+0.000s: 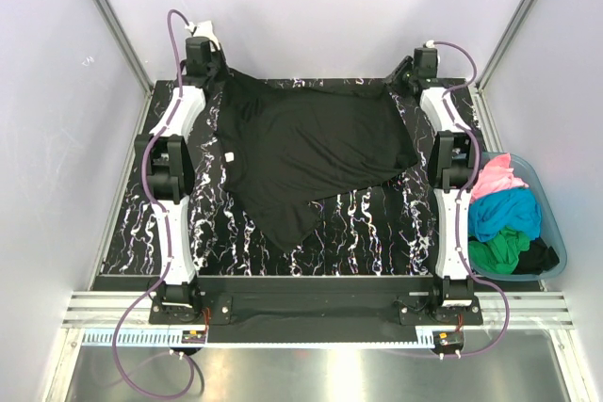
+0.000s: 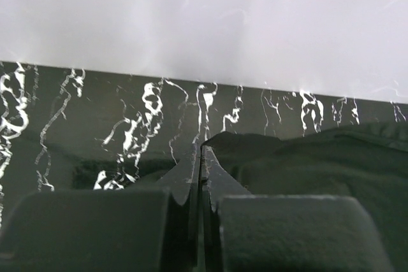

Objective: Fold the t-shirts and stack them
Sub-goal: Flatten the tshirt out

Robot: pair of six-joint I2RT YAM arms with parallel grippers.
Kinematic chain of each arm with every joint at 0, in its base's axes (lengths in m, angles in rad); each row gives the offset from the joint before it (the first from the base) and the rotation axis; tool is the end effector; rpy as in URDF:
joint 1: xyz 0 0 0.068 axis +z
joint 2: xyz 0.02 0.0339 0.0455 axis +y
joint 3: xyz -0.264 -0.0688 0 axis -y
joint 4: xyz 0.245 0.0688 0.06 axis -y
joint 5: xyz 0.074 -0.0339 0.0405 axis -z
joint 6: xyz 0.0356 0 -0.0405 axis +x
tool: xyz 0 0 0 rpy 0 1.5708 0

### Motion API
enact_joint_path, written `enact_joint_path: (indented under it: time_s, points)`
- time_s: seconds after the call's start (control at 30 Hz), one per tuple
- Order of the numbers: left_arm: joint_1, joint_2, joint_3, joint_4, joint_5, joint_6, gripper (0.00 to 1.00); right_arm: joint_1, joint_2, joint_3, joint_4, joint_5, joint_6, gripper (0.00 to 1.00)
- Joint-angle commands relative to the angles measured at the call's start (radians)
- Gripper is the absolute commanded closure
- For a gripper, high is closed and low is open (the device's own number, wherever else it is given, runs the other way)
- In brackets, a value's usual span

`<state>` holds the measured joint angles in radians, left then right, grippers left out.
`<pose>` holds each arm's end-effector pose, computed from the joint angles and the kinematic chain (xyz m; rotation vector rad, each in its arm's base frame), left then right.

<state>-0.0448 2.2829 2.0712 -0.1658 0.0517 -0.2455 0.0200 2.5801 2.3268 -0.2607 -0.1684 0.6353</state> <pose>0.5459 -0.0263 0.2801 -0.1617 1.9488 -0.2421 0.5904 0.0178 0.1971 0.5439 2.0575 0.5692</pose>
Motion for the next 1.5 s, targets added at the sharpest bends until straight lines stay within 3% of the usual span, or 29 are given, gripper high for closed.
enact_joint_path:
  time_s: [0.0, 0.2, 0.3, 0.73, 1.03, 1.17, 1.3, 1.47]
  points:
    - [-0.003, -0.019, -0.014, 0.038, 0.027, -0.021, 1.00, -0.014, -0.162, 0.000, -0.339, 0.197, -0.072, 0.57]
    - [-0.018, -0.048, -0.028, 0.025, 0.040, -0.029, 1.00, -0.014, -0.231, -0.030, -0.723, 0.280, -0.157, 0.57]
    - [-0.024, -0.060, -0.037, 0.020, 0.045, -0.028, 1.00, -0.014, -0.277, -0.096, -0.810, 0.314, -0.195, 0.57]
    - [-0.038, -0.074, -0.068, 0.026, 0.071, -0.041, 1.00, -0.012, -0.434, -0.457, -0.729, 0.261, -0.172, 0.56]
    - [-0.044, -0.079, -0.074, 0.022, 0.073, -0.031, 1.00, -0.012, -0.483, -0.584, -0.601, 0.239, -0.138, 0.61]
    - [-0.046, -0.077, -0.075, 0.020, 0.071, -0.029, 1.00, -0.014, -0.477, -0.595, -0.597, 0.271, -0.141, 0.71]
    - [-0.046, -0.079, -0.074, 0.018, 0.071, -0.031, 1.00, -0.014, -0.511, -0.601, -0.600, 0.329, -0.137, 0.95]
    - [-0.046, -0.080, -0.076, 0.018, 0.066, -0.032, 1.00, -0.014, -0.543, -0.624, -0.618, 0.357, -0.158, 1.00]
